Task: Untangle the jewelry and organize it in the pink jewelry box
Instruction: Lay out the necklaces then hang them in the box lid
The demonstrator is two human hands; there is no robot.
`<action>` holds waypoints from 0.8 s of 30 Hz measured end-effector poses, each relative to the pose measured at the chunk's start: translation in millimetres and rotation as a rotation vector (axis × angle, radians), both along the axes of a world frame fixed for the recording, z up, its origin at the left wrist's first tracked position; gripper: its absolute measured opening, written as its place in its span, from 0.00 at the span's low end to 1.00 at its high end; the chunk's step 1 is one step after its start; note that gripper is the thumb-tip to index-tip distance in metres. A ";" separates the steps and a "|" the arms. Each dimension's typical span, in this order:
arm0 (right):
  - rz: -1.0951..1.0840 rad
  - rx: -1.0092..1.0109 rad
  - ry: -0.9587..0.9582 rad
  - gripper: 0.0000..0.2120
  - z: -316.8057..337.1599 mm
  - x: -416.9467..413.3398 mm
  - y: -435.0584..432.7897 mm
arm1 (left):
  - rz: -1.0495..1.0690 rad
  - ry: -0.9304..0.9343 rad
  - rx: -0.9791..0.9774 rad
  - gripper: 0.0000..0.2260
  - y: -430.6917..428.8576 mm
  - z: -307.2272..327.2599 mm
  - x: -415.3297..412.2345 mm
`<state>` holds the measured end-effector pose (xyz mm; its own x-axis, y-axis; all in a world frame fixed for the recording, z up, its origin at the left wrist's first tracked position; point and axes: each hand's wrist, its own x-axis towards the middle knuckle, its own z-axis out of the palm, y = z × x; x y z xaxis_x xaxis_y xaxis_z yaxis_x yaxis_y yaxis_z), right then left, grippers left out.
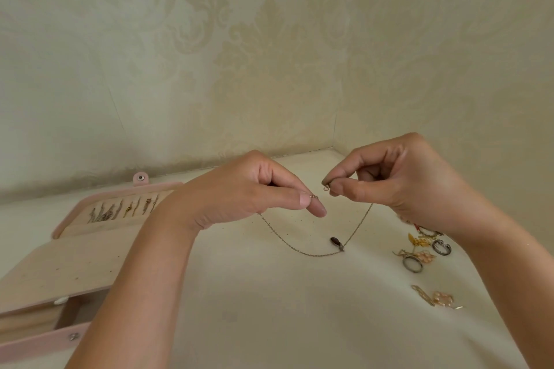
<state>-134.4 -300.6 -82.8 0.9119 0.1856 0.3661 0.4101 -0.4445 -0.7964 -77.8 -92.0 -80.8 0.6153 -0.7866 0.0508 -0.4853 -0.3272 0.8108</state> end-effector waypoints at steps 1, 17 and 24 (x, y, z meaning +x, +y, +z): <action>0.015 -0.012 -0.001 0.02 -0.3 0.0 0.5 | -0.004 0.000 -0.002 0.08 -0.3 0.5 0.1; 0.059 -0.118 0.048 0.03 -2.8 0.2 3.4 | 0.036 0.016 0.059 0.07 -5.5 3.5 -3.9; 0.040 -0.147 0.066 0.03 -2.8 -0.3 4.2 | 0.035 0.029 0.101 0.05 -5.1 0.8 -3.2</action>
